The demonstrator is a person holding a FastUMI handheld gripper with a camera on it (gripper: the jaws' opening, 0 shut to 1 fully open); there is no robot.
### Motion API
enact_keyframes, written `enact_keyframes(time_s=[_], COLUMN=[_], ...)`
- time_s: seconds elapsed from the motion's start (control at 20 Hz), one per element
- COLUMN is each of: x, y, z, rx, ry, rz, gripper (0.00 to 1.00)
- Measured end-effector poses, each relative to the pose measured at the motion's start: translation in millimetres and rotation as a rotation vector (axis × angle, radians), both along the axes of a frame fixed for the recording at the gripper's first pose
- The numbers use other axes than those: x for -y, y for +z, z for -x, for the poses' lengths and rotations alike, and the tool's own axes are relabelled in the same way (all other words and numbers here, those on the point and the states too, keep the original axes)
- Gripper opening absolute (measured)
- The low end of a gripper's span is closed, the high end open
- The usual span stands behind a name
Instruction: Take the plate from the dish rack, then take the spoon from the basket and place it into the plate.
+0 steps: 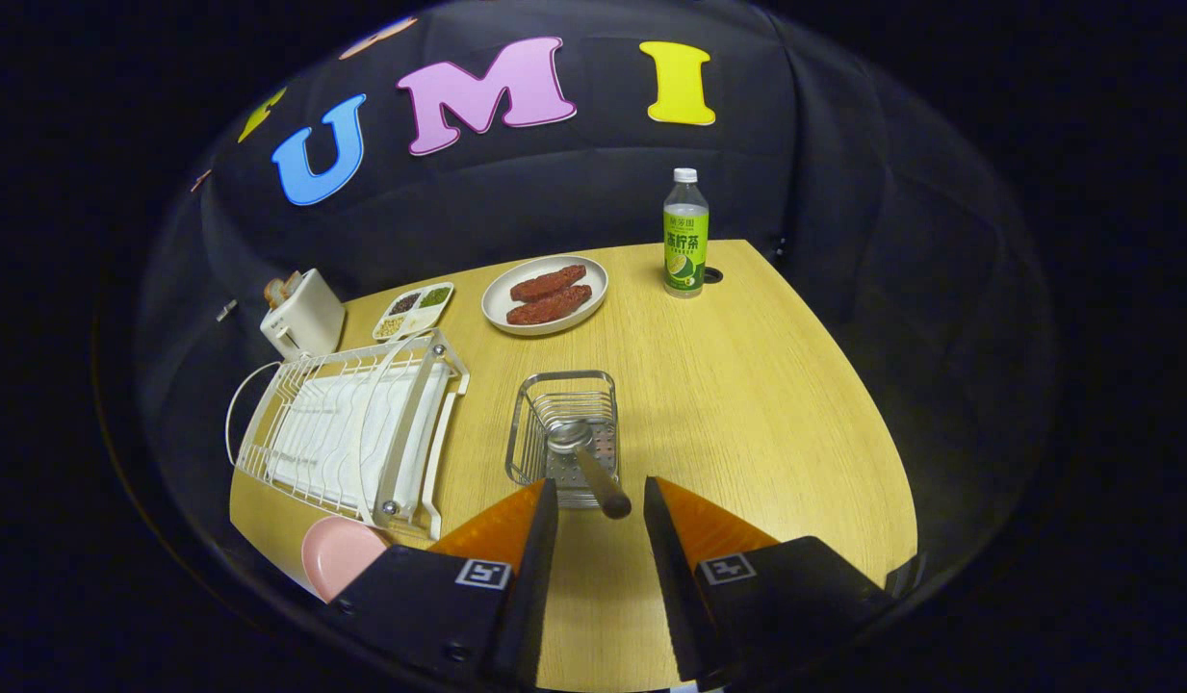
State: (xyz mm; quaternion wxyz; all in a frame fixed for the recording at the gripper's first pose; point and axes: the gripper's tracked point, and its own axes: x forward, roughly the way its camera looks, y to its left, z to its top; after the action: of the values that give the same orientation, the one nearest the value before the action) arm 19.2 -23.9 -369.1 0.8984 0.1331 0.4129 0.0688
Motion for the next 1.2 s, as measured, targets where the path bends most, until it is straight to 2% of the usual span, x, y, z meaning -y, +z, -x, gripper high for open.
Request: enact_keyframes(time_s=[0.05, 0.2, 0.3, 0.45, 1.0, 1.2], x=[-1, -6, -8, -11, -3, 2], y=[-3, -8, -5, -7, 43, 83], z=[-4, -7, -1, -2, -13, -13], rx=[-0.005, -0.006, -0.015, -0.011, 0.058, 0.101], ry=[0.005, 0.017, 0.041, 0.045, 0.011, -0.004], rz=[-0.001, -0.008, -0.017, -0.007, 0.032, 0.032], gripper=[0.5, 0.41, 0.23, 0.13, 0.11, 0.11])
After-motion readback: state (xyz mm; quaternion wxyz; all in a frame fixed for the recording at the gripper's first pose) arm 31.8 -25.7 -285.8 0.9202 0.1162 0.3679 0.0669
